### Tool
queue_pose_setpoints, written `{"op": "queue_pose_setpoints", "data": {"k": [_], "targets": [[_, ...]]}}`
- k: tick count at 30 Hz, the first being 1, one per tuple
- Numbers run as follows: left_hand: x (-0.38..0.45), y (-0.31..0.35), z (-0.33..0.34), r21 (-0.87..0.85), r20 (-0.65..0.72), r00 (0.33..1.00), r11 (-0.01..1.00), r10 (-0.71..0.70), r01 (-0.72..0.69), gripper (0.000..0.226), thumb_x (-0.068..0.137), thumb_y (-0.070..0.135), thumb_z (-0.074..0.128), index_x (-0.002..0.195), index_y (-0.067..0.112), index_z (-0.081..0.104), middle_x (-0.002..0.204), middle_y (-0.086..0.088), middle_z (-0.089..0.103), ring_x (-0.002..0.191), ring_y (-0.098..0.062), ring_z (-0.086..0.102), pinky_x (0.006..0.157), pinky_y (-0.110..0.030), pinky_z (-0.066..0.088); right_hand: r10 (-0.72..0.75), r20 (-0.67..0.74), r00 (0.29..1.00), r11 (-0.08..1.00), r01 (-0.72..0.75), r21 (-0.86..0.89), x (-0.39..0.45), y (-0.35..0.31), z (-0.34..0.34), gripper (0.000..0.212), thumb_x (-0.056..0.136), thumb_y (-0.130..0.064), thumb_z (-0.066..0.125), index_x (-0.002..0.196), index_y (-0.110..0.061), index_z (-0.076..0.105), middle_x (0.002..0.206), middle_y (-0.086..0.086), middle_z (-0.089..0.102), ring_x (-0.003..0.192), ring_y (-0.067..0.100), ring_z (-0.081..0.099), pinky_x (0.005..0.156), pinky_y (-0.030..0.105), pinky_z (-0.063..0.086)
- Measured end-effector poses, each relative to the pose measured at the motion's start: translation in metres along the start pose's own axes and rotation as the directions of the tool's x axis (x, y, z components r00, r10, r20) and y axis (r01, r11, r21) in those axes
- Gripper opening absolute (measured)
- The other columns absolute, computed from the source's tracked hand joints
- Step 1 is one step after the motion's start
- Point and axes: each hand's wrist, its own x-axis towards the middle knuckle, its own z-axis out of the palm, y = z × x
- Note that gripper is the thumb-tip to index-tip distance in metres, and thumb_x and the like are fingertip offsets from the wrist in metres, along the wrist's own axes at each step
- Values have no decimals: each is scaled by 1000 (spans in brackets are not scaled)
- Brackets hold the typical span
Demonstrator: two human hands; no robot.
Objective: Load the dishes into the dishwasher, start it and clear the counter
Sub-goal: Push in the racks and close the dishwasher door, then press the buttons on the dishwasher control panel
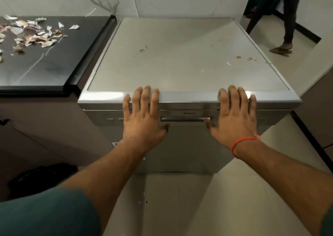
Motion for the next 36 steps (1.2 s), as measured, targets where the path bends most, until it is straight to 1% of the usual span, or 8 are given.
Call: {"op": "queue_pose_setpoints", "data": {"k": [8, 16, 24, 27, 29, 30, 33, 36], "targets": [[1, -4, -3, -14, 95, 995, 1000, 16, -15, 120, 74, 58, 66, 161, 20, -6, 168, -11, -3, 154, -32, -11, 120, -52, -20, 30, 87, 996, 999, -32, 26, 1, -3, -5, 108, 71, -60, 73, 154, -10, 27, 160, 21, 25, 149, 41, 19, 121, 61, 12], [0, -5, -5, -24, 140, 990, 999, 23, -20, 125, 50, 53, 75, 158, 10, 30, 162, -18, 30, 151, -40, 25, 121, -56, 7, 18, 139, 990, 997, -29, 78, 1, -1, -8, 122, 58, -60, 83, 155, -8, 29, 161, 23, 25, 149, 45, 21, 119, 61, 12], [4, -4, -29, -56, 329, 944, 998, -2, 21, 130, 36, 58, 69, 155, 11, 42, 161, -15, 37, 151, -35, 25, 114, -57, 20, -33, 321, 946, 976, -38, 212, 4, 8, -22, 146, 24, -62, 81, 151, -8, 34, 156, 24, 35, 141, 48, 35, 113, 61, 20], [13, -2, -52, -52, 452, 892, 998, 9, 17, 135, 51, 64, 67, 163, 18, 8, 171, -15, 3, 156, -30, -11, 120, -55, 3, -105, 437, 893, 976, 10, 216, 14, 13, -42, 149, 28, -72, 76, 154, -5, 31, 162, 27, 19, 143, 47, 30, 118, 56, 5], [21, 0, -70, -21, 579, 816, 1000, 6, 7, 126, 76, 63, 57, 154, 22, -32, 161, -8, -40, 146, -27, -41, 120, -48, -20, -128, 544, 829, 981, 28, 190, 28, 16, -68, 138, 62, -76, 67, 159, -9, -5, 162, 21, -20, 152, 40, 0, 120, 50, -10], [26, 2, -80, -5, 638, 770, 1000, -4, 10, 122, 82, 64, 54, 152, 21, -37, 158, -6, -44, 146, -27, -42, 121, -47, -21, -138, 628, 766, 980, 15, 197, 34, 17, -80, 128, 75, -74, 59, 156, -13, -19, 161, 17, -28, 152, 38, -11, 121, 49, -9], [43, 8, -106, -50, 718, 696, 996, -14, 71, 117, 87, 64, 58, 161, 17, -19, 168, -8, -25, 155, -29, -22, 126, -51, -2, -154, 726, 670, 982, 25, 186, 56, 21, -108, 115, 79, -76, 53, 161, -18, -3, 167, 16, -4, 153, 38, 5, 123, 50, 18], [63, 11, -131, -131, 769, 639, 983, 19, 129, 93, 88, 58, 63, 160, 15, 22, 166, -12, 20, 151, -34, 23, 121, -53, 29, -170, 792, 587, 980, 14, 201, 86, 19, -128, 96, 77, -82, 50, 151, -24, 34, 154, 12, 36, 137, 33, 41, 112, 47, 36]]}}
